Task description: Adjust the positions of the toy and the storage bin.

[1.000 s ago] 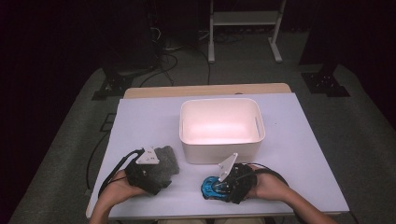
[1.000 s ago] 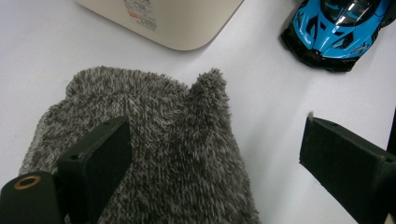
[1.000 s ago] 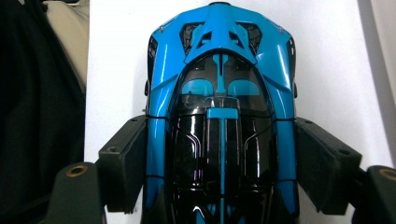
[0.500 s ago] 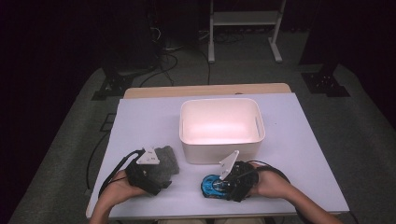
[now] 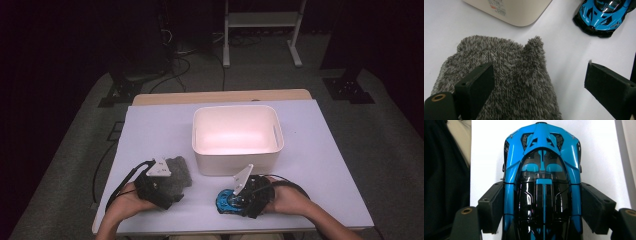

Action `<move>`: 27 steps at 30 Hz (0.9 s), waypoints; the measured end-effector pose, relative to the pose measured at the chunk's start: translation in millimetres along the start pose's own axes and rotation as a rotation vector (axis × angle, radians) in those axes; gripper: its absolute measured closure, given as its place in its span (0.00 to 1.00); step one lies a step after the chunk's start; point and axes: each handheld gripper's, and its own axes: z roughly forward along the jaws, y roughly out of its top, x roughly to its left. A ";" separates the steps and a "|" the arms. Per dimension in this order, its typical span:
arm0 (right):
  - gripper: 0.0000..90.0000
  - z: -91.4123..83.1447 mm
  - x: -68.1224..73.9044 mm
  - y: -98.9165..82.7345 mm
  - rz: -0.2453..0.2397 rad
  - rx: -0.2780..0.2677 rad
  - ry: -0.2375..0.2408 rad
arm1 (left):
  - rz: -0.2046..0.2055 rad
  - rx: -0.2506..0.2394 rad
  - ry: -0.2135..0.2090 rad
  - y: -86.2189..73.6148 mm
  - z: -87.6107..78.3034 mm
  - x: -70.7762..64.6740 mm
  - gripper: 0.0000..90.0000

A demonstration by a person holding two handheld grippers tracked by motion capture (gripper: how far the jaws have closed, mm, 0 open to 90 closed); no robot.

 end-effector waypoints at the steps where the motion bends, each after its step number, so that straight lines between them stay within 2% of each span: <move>1: 0.29 0.0 0.2 0.4 -0.001 0.003 -0.002 | 0.000 -0.001 0.000 -0.1 0.0 0.0 0.10; 8: 0.28 0.6 1.2 -1.2 -0.001 0.001 -0.010 | 0.002 0.004 -0.003 -0.4 0.8 -0.2 0.10; 12: 0.27 2.3 2.8 -0.8 -0.012 0.033 -0.023 | 0.003 0.004 -0.002 -0.5 0.7 -0.3 0.10; 18: 0.27 2.9 1.2 -3.4 0.013 0.019 -0.013 | 0.007 0.006 -0.004 0.2 1.0 -0.7 0.10; 22: 0.28 3.0 1.7 -1.7 0.005 0.030 -0.016 | 0.007 0.007 -0.005 0.4 1.5 -1.1 0.10; 27: 0.28 2.3 2.0 -3.3 -0.021 0.009 -0.016 | 0.002 0.005 -0.005 -0.4 1.3 -0.2 0.10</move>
